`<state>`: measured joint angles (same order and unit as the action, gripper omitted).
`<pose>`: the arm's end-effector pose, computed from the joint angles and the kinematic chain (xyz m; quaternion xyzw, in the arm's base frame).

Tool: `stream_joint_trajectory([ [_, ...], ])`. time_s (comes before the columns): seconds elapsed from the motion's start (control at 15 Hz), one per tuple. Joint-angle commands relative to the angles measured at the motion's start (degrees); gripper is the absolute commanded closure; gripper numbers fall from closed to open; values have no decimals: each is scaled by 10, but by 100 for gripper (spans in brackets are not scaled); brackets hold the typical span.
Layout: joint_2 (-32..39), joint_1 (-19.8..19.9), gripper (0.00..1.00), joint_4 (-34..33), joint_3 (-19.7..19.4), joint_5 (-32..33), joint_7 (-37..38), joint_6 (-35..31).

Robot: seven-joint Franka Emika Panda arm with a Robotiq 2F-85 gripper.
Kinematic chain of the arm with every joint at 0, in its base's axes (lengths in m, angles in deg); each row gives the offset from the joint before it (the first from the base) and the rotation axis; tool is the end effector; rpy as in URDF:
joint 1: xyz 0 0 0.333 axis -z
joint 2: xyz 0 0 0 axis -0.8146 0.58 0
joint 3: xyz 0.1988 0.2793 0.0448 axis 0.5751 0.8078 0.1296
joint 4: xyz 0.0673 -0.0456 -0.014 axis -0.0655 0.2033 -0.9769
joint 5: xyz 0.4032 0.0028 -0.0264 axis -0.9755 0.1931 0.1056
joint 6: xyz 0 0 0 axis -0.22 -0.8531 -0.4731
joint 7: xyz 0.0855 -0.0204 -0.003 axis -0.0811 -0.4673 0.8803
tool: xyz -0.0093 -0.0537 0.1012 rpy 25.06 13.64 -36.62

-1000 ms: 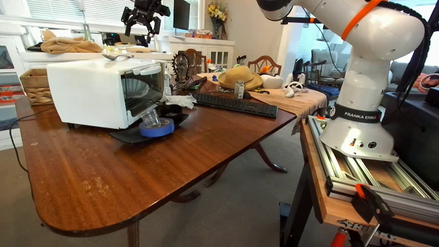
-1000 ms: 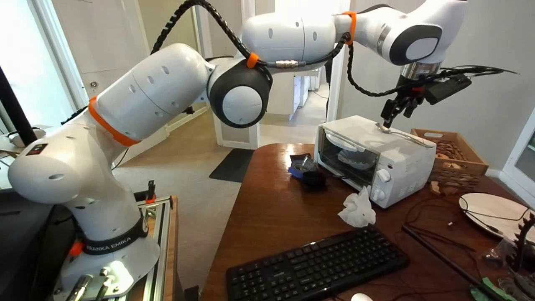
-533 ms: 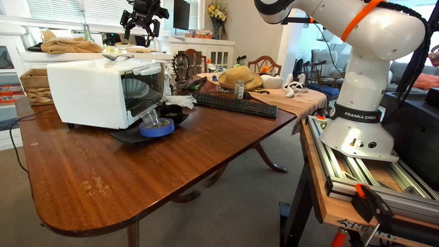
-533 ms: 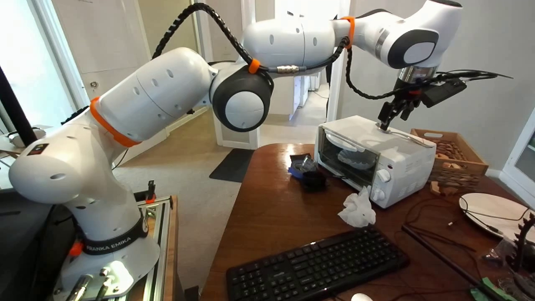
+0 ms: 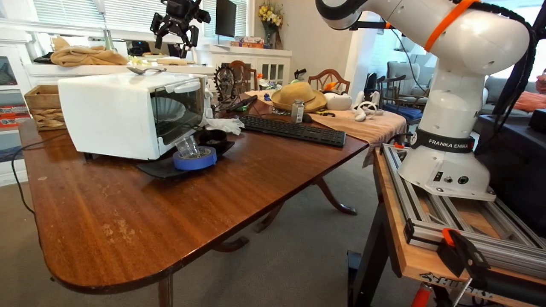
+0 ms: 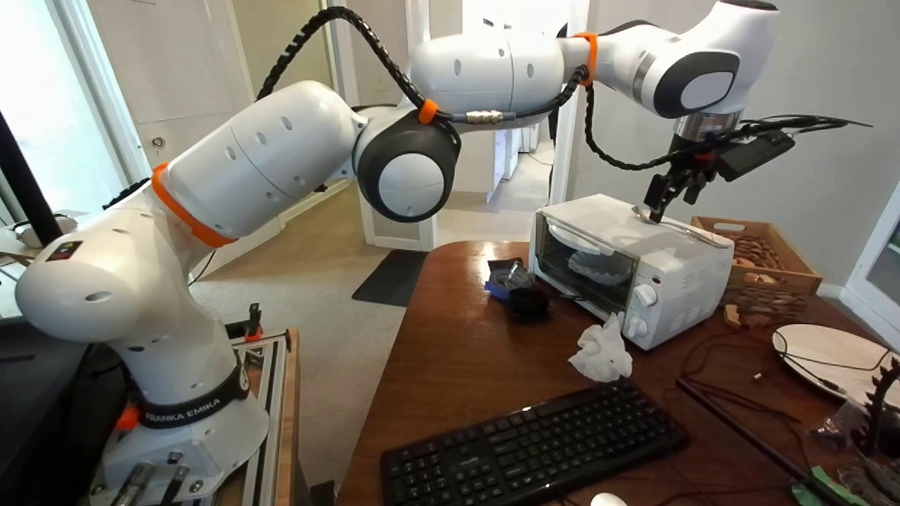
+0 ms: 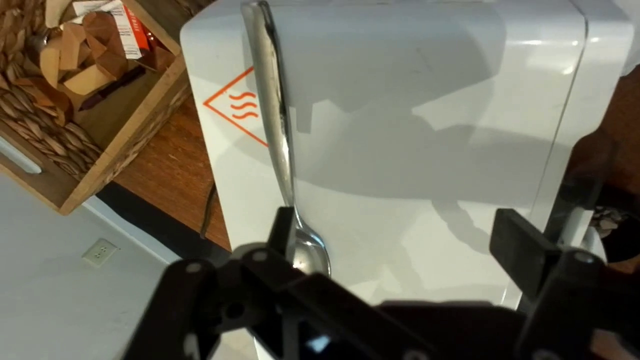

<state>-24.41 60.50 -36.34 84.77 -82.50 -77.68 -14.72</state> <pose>0.8385 -0.0416 0.4446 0.6430 0.7497 0.1565 0.0061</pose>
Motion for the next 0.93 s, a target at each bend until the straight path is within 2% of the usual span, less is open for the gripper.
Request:
stream_joint_trajectory([
  [0.0,17,-21,0,-7,-10,21,-10,-18],
  [0.2,32,-37,1,-13,-18,38,-12,-32],
  [0.6,53,-45,7,-21,-38,51,7,-78],
  [0.87,54,-46,7,-19,-45,51,6,-87],
])
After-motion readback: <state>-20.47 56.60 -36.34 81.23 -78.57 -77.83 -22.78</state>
